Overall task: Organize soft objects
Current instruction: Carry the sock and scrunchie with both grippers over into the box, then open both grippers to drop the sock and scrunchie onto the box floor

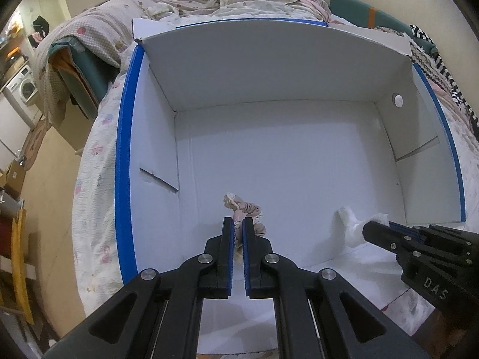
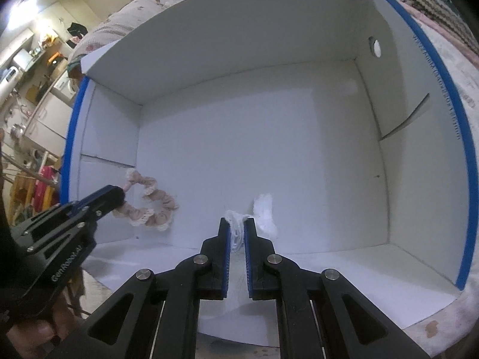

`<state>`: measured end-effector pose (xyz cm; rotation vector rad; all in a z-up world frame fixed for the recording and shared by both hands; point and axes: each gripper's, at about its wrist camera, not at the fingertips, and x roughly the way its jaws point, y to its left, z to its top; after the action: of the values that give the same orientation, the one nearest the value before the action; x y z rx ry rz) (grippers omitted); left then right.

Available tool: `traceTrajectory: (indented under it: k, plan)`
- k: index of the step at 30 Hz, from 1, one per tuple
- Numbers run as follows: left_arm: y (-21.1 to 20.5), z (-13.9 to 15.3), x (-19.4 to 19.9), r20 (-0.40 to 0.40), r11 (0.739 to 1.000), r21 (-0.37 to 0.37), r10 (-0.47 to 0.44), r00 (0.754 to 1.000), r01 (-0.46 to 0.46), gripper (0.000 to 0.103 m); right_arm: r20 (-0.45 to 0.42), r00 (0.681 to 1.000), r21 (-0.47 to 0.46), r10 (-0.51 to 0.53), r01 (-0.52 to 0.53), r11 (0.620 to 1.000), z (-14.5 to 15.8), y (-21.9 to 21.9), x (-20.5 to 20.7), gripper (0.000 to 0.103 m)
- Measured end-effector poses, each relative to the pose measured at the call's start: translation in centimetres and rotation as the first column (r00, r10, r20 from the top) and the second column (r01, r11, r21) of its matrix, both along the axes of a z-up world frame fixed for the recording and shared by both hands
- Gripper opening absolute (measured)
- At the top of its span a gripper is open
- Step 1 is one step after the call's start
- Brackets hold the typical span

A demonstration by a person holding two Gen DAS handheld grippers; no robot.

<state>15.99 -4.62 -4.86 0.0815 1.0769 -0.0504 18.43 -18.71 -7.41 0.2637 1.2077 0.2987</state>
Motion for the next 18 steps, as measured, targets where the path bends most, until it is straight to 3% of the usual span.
traceTrajectory:
  k: [3,6,8,9,10,11,16,18]
  plan:
    - [0.0,-0.1,0.0,-0.003,1.0,0.008,0.0,1.0,0.0,0.006,-0.004,1.0,0.05,0.012,-0.012,0.999,0.1,0.0,-0.1,0.012]
    - [0.0,-0.2,-0.1,-0.007,1.0,0.011,0.0,1.0,0.0,0.006,-0.004,1.0,0.107,0.0,0.0,0.994,0.5,0.0,0.2,0.023]
    - [0.0,-0.2,-0.2,-0.008,1.0,0.004,-0.002,1.0,0.002,0.008,-0.003,1.0,0.144,-0.015,0.015,0.989,0.8,-0.3,0.1,0.045]
    - [0.0,-0.1,-0.2,-0.006,1.0,0.003,-0.004,1.0,0.004,0.011,0.003,1.0,0.149,-0.023,0.023,0.989,0.9,-0.1,0.3,0.068]
    - [0.0,0.0,-0.3,-0.003,1.0,0.003,-0.006,1.0,0.006,0.016,0.017,0.999,0.148,-0.036,0.033,0.988,1.2,-0.3,0.4,0.074]
    - [0.0,0.1,-0.4,0.0,1.0,0.004,-0.007,1.0,0.007,0.02,0.029,0.998,0.139,-0.049,0.045,0.989,1.4,-0.4,0.3,0.074]
    - [0.0,0.7,-0.8,0.032,1.0,0.007,-0.004,0.999,0.004,0.062,0.021,0.995,0.095,-0.095,0.092,0.991,1.2,-0.8,1.1,0.074]
    - [0.0,1.1,-1.0,0.049,1.0,0.003,-0.005,0.999,0.005,0.063,0.018,0.995,0.082,-0.096,0.094,0.992,1.1,-0.9,1.1,0.074]
